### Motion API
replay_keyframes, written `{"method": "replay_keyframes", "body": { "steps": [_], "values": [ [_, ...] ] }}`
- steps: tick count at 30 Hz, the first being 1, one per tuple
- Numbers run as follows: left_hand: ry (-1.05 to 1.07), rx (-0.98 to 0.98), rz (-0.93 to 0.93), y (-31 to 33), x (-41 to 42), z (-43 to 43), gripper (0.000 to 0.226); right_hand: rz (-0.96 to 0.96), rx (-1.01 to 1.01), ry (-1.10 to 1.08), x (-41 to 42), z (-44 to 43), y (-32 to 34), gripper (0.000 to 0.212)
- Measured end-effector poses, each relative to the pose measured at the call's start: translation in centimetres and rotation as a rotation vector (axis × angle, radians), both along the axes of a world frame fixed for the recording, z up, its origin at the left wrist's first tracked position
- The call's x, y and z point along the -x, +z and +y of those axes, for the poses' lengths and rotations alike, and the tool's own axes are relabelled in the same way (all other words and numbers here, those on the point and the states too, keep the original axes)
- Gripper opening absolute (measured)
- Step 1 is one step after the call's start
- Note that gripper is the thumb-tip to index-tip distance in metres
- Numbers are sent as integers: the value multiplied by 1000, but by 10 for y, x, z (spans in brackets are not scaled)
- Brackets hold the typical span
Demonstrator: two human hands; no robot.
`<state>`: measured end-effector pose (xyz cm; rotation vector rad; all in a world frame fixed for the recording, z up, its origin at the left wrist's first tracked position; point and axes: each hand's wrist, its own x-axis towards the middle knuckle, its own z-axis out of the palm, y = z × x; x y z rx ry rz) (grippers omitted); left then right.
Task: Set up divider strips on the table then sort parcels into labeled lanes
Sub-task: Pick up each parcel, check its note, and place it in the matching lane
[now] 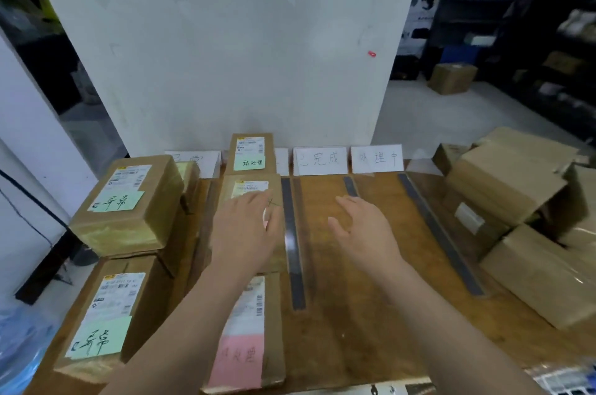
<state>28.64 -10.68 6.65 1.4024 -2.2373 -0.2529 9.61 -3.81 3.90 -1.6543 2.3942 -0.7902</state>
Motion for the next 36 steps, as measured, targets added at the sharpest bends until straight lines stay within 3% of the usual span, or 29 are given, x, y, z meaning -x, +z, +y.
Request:
{"method": "replay_keyframes", "body": {
  "steps": [4,14,17,21,25,29,32,36],
  "values": [
    [-131,-5,-35,6,53,21,44,143,-29,-120,45,43,12,50],
    [-463,25,-179,-9,228,106,48,171,-90,-394,196,179,16,40],
    [-522,34,-232,-17,290,136,48,110,-81,-444,250,220,7,39],
    [-539,22,-325,-30,369,165,46,57,-221,-482,324,263,-15,49],
    [-527,-39,-433,-48,435,175,46,-34,-262,-489,378,284,-41,37],
    [-481,-114,-540,-71,483,167,54,-177,-326,-468,415,286,-68,53],
    [-463,-163,-622,-88,507,160,47,-328,-325,-460,431,281,-83,58],
    [-437,-281,-667,-104,528,157,40,-517,-264,-447,441,276,-99,41]
  ]
}}
